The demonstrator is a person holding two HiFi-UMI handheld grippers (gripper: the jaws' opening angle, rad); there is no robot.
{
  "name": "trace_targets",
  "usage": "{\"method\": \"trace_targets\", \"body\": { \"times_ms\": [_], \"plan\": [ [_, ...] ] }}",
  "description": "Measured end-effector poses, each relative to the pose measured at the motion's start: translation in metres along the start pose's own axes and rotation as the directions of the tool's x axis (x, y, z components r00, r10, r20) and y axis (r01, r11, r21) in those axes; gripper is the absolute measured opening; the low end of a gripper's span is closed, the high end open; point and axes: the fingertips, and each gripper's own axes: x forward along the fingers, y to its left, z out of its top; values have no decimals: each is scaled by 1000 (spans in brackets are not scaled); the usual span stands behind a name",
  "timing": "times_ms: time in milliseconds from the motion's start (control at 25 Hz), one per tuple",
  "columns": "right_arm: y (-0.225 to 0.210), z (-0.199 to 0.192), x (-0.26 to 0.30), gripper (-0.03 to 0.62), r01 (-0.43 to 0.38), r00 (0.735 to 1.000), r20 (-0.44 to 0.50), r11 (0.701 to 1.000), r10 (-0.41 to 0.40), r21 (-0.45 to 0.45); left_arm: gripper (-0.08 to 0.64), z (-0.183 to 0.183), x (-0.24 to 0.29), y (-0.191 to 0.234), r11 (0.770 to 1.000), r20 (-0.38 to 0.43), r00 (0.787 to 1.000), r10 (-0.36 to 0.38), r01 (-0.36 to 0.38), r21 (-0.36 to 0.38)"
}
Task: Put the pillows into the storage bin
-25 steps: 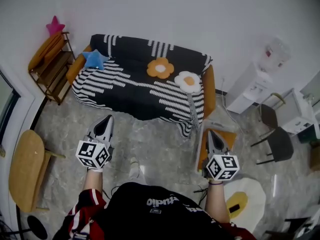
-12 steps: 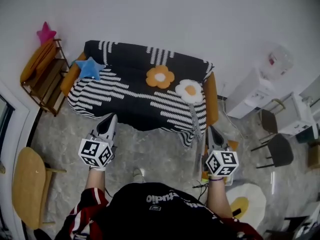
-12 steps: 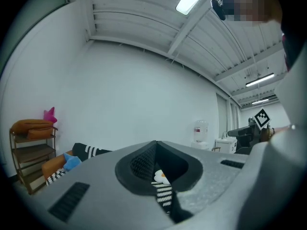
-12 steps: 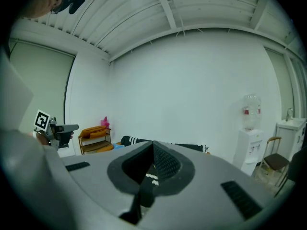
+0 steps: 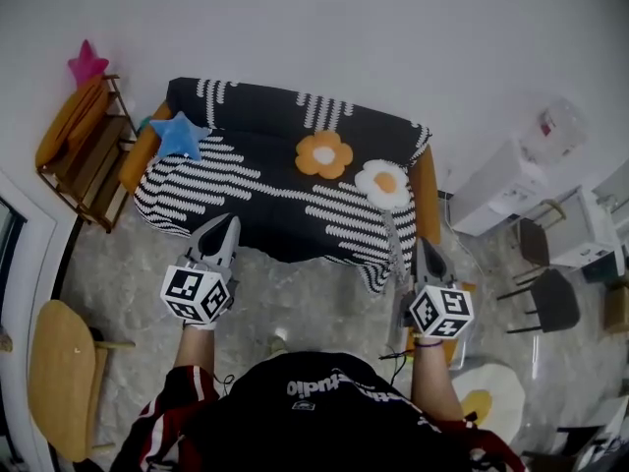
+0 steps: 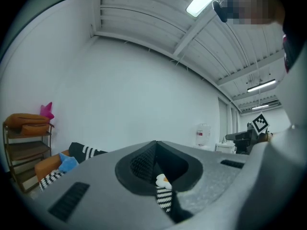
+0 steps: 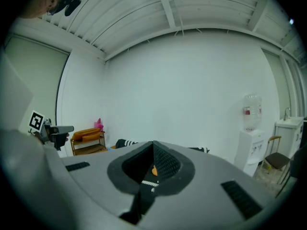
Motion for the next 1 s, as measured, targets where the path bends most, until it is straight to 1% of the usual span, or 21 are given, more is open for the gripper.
{"method": "trace_targets", "body": {
  "times_ms": [280,440,640,800,840,1000],
  "plan": [
    [-4,-4,25,3,-1,1000,3,1000,1,-11,3,-10,20,9,1000,-3,1000,4,-4,-21],
    [-8,-1,55,3,-7,1000,5,1000,7,-16,3,-9,36,15,1000,-5,1000,12,-12,-18],
    [-15,8,109,3,-39,998,40,999,40,-21,3,-7,65,32,999,6,999,36,-35,-4],
    [-24,20,168,3,-76,994,79,996,79,-41,3,-6,105,46,997,41,998,55,-53,-53],
    [-27,24,182,3,-85,992,88,995,89,-45,3,-6,116,48,997,45,997,59,-56,-54],
    [-40,44,234,3,-126,985,116,991,131,-55,3,4,167,54,998,48,997,66,-65,-12]
  ]
}}
